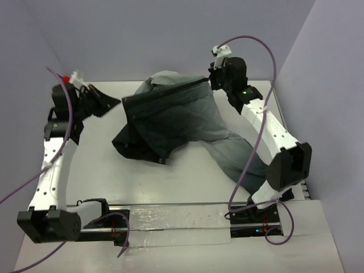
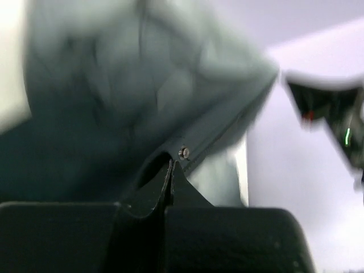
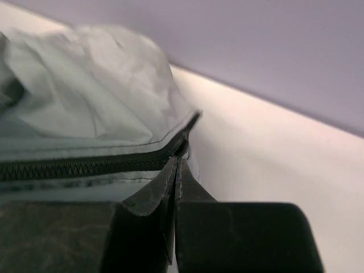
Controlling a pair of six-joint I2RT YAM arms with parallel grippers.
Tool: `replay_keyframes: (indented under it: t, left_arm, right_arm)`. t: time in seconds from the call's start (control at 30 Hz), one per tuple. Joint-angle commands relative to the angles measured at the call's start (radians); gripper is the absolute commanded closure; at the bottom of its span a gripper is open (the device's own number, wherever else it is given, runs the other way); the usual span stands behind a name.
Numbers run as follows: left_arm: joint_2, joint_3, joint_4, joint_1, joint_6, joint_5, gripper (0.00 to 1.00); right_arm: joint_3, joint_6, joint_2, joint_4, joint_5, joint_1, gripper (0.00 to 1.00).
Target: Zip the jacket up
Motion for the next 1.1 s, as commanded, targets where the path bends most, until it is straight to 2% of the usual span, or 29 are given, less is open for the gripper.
replay_keyframes:
  t: [0.0,0.13,0.23,0.33,0.43,0.53,0.57,0.67,0.73,0.8,0.87,0.9,0.97,1.07]
  left_arm:
    - [0.090,0.285,0.074,0.184,0.053,-0.009,1.00]
    - [0.180,0.511,0.069,0.280,0.030,0.041,1.00]
    - [0.199,0.544,0.063,0.334,0.023,0.065,1.00]
    - [0.190,0.448,0.104,0.333,0.009,0.142,1.00]
    - [0.157,0.256,0.184,0.278,-0.002,0.206,1.00]
    - [0.178,0.086,0.189,0.111,0.014,0.176,0.99]
    - [0.197,0.063,0.201,0.076,0.014,0.167,0.88]
    - [0.263,0.030,0.221,-0.047,0.012,0.132,0.40]
    - [0.338,0.072,0.214,-0.111,0.024,0.110,0.22]
    - [0.396,0.118,0.193,-0.154,0.059,0.052,0.08]
    - [0.468,0.166,0.157,-0.173,0.081,0.028,0.01]
    - [0.539,0.195,0.135,-0.184,0.085,0.029,0.01]
    - [0.576,0.213,0.132,-0.193,0.106,0.023,0.01]
    - [0.640,0.190,0.201,-0.189,0.123,-0.013,0.01]
  right_arm:
    - [0.017,-0.021,-0.149,0.051,0.124,-0.057,1.00]
    - [0.033,-0.011,-0.178,0.029,0.095,-0.060,1.00]
    - [0.019,0.011,-0.187,0.035,0.064,-0.060,1.00]
    - [-0.073,0.045,-0.186,0.072,0.009,-0.055,1.00]
    - [-0.160,0.070,-0.180,0.112,0.004,-0.049,1.00]
    - [-0.220,0.089,-0.175,0.137,-0.001,-0.048,1.00]
    - [-0.234,0.091,-0.175,0.142,0.000,-0.044,1.00]
    - [-0.264,0.090,-0.182,0.147,0.004,-0.040,1.00]
    - [-0.287,0.087,-0.196,0.147,0.011,-0.035,1.00]
    - [-0.304,0.085,-0.212,0.148,0.014,-0.035,1.00]
    - [-0.319,0.087,-0.221,0.149,0.014,-0.035,1.00]
    - [-0.331,0.087,-0.227,0.150,0.013,-0.035,1.00]
    - [-0.340,0.094,-0.231,0.153,0.010,-0.034,1.00]
    - [-0.349,0.099,-0.236,0.155,0.001,-0.032,1.00]
